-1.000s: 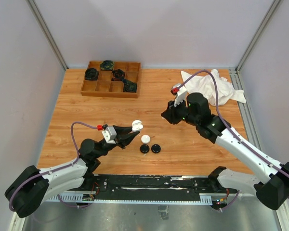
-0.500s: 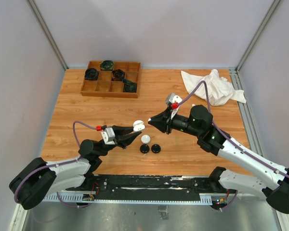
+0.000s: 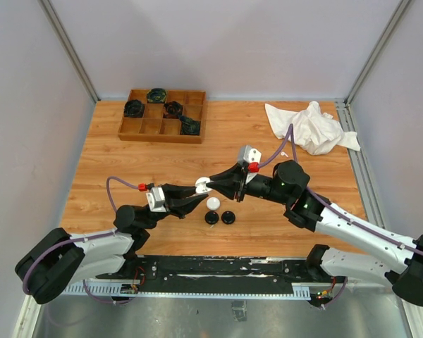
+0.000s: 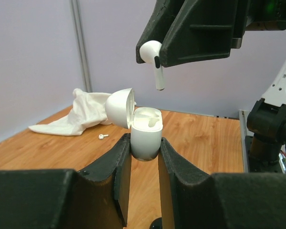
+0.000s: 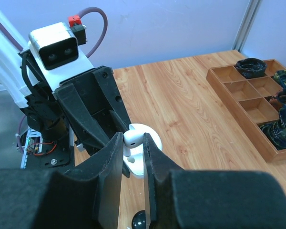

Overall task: Insert the wireless bluetooth earbuds into the charging case
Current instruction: Place the earbud in the charging case.

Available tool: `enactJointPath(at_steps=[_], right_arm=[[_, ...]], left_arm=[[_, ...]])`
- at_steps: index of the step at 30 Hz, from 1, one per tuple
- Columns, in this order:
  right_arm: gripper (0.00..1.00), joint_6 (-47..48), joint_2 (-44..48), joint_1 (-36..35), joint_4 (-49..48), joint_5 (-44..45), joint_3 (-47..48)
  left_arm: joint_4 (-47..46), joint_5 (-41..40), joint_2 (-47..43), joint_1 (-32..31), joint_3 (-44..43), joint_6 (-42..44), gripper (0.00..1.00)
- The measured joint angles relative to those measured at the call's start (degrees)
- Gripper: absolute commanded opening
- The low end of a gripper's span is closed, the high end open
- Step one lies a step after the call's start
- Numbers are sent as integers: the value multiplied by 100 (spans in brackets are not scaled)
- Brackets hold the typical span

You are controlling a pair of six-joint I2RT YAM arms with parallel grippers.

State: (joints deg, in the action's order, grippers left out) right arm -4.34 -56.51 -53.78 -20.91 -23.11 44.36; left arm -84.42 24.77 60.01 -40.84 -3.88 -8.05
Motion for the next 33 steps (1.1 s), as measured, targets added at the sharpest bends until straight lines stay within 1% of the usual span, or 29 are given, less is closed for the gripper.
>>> enactJointPath(at_steps=[11,33], right_arm=[[19,109,-295,-157,-232,-11,0],[19,188,-304,-160,-323,-94,-105]], left_arm=[[-39,90,0,0,-66,-146,0],[-39,83,-109,0,-66,-280,0]])
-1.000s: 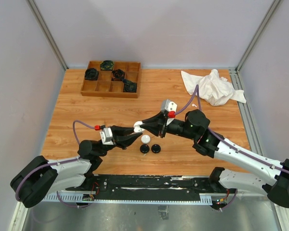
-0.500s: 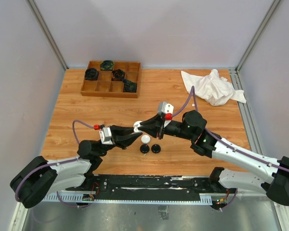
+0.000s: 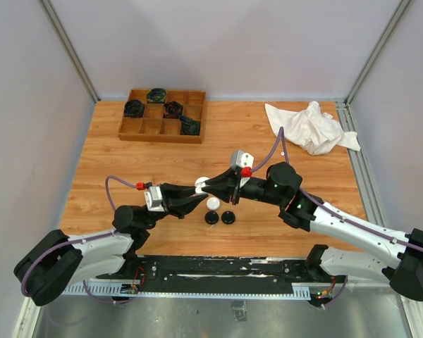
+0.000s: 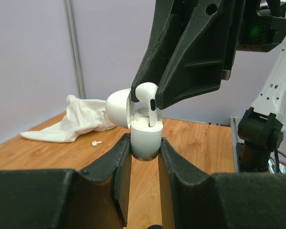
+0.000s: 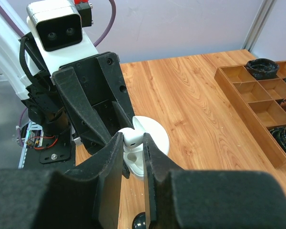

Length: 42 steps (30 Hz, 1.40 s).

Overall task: Insert the wireless bluetooth earbuds into the charging case
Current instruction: Place the earbud in the charging case.

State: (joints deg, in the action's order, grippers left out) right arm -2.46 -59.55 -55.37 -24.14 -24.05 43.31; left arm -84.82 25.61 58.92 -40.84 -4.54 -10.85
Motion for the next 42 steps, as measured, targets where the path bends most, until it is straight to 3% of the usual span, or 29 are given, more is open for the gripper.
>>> enactJointPath(at_steps=[12,23,28,34,42], right_arm=[[22,37,-2,0,-4,-83,-2],[35,168,-4,0,153,-205,0],[48,254,-4,0,387,-280,63],[63,232,2,0,1172,-195,573],[62,-424,-2,0,3104,787,1982]], left_arm=[[4,-2,-63,0,0,-11,0],[114,4,-170,0,0,31,0],[319,9,-225,0,-7,114,0],[623,-79,-254,0,-48,332,0],[1003,-341,-254,0,-63,673,0]])
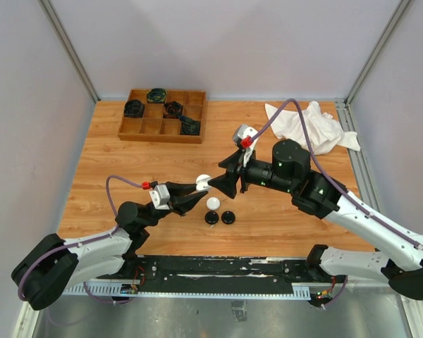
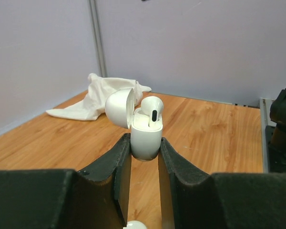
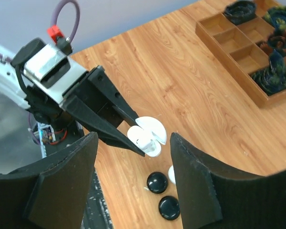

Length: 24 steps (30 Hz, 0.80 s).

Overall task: Insert the wireless bluetooth earbuds into the charging case
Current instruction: Place the earbud in the charging case.

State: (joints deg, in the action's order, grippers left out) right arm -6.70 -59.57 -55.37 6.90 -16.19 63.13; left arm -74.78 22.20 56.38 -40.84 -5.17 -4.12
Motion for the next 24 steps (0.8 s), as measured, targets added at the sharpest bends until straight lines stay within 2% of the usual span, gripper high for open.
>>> enactJointPath(at_steps=[5,10,16,24], right_arm=[[56,-761,-470,0,1318,382,1005],[53,-1436,-990,0,2033,417,1248],[47,-1937,-1325,0,2347,516,1248],[40,-2297,-1456,0,2135,575,1255]], left_arm=[[144,-144,-22,0,-4,199,0],[249,-267,-68,0,-24,382,0],[319,-354,-118,0,-24,518,0],[380,-352,-201,0,-24,568,0]])
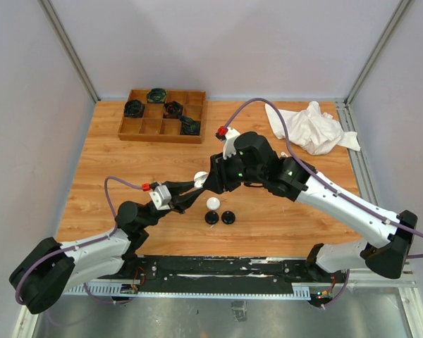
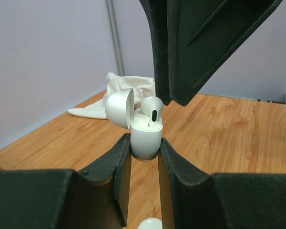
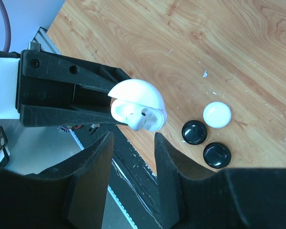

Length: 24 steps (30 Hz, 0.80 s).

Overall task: Insert the wireless bluetooth earbuds into the charging case
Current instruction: Place the earbud in the charging case.

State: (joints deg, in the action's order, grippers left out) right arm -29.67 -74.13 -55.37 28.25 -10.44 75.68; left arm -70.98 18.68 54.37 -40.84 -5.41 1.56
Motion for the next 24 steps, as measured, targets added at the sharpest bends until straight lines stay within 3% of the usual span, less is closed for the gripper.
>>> enactJointPath(at_steps=[16,24], right_arm=[[26,-87,-306,0,-138,-92,68],[24,168,-352,0,33,-92,155]], left_arm=[[52,7,55,0,0,37,0],[94,173,55,26,-7,-4,0]])
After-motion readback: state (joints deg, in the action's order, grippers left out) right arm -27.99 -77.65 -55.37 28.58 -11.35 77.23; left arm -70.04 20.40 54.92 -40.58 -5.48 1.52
